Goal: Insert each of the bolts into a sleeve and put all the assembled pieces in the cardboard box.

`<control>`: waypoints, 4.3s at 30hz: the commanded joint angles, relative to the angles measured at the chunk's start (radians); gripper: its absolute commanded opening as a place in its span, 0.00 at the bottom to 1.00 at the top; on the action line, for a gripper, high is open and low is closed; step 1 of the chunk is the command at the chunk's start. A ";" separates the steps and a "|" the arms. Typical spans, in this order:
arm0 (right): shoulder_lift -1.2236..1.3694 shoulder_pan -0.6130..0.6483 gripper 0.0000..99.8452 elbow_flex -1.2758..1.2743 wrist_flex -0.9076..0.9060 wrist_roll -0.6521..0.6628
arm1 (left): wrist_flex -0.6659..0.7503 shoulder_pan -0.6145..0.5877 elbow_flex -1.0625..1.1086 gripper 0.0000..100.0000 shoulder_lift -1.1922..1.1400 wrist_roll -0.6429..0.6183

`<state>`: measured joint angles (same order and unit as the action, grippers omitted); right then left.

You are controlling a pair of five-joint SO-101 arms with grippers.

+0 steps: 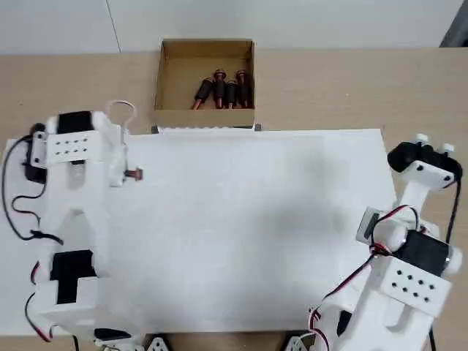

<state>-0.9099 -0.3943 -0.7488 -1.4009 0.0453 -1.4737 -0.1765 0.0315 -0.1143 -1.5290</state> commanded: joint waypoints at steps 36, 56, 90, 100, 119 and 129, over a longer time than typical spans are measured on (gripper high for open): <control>-0.021 -0.002 0.00 0.006 -0.004 -0.009 | -0.281 -0.021 -0.189 0.24 0.063 1.178; -0.021 -0.002 0.00 0.006 -0.004 -0.008 | -0.235 -0.060 -0.189 0.24 0.020 2.503; -0.021 0.130 0.00 0.006 -0.025 -0.003 | -0.233 0.046 -0.490 0.20 -0.454 2.941; -0.021 0.133 0.00 0.006 -0.025 -0.003 | -0.135 0.046 -0.490 0.20 -0.511 2.941; -0.021 0.133 0.00 0.006 -0.025 -0.003 | -0.155 0.048 -0.490 0.04 -0.580 2.941; -0.022 0.131 0.00 0.038 -0.042 -0.003 | -0.278 0.084 -0.653 0.01 -0.499 2.820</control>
<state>-0.9099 -0.2700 -0.7488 -1.4223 0.0453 -1.7285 -0.1089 -0.5700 -0.7081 1.3080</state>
